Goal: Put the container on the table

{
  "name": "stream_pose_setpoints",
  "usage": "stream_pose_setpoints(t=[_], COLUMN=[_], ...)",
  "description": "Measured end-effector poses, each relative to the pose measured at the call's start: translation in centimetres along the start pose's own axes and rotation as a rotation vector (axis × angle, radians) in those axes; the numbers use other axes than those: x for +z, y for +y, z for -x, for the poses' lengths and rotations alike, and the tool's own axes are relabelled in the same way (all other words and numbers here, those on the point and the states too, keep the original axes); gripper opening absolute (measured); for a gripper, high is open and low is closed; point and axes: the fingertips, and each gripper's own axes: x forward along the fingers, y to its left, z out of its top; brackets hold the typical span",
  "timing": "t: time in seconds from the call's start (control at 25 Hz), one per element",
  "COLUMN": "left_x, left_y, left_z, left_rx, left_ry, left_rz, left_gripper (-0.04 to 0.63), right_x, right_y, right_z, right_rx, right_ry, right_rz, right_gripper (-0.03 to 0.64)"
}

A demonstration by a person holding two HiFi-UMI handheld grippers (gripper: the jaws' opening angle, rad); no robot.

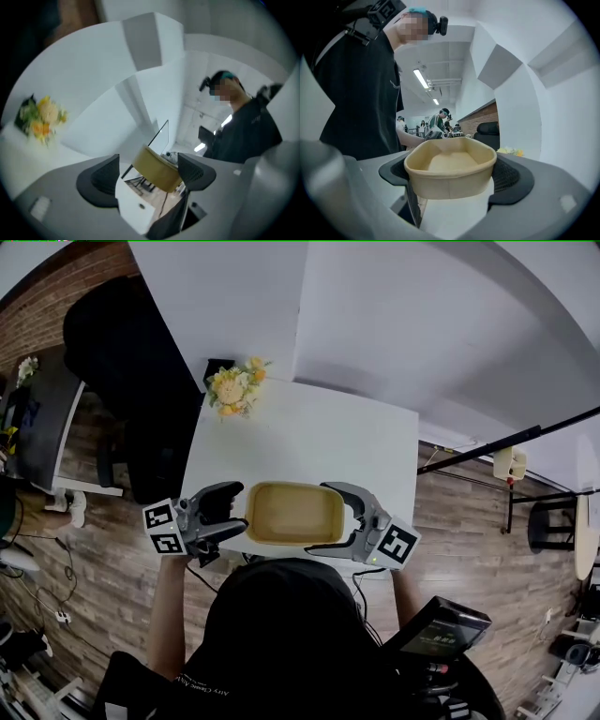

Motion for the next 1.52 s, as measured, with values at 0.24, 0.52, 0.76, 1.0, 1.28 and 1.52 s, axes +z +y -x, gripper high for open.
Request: stream_pose_setpoints(t=[0.24, 0.52, 0.76, 1.0, 1.28, 1.52], left_x=[-2.6, -3.2, -5.6, -7.6, -11.0, -13.1], left_y=[-3.9, -5.1, -3.8, -0.1, 5.4, 6.3], left_z=[-1.1, -2.3, -2.9, -3.8, -4.3, -4.9], left_rx=[-0.031, -0.146, -0.124, -0.054, 0.028, 0.092], left_ry=[0.311, 0.283, 0.362, 0.371, 0.523, 0.646], left_rz=[-0.516, -0.437, -0.487, -0.504, -0.635, -0.675], left_gripper=[0.4, 0.454, 0.459, 0.459, 0.459, 0.459], right_x=[-1.2, -0.6, -2.7, -8.3, -13.0, -14.5], right_y=[-0.1, 1.2, 0.6, -1.5, -5.2, -5.4], right_z=[1.5, 0.6, 0.4, -0.1, -0.6, 0.3], right_rx=[0.076, 0.112, 0.086, 0.034, -0.021, -0.049], right_ry=[0.021, 0.01, 0.071, 0.292, 0.516, 0.579], right_rz=[-0.007, -0.022, -0.004, 0.156, 0.237, 0.237], right_gripper=[0.519, 0.519, 0.522, 0.53, 0.534, 0.532])
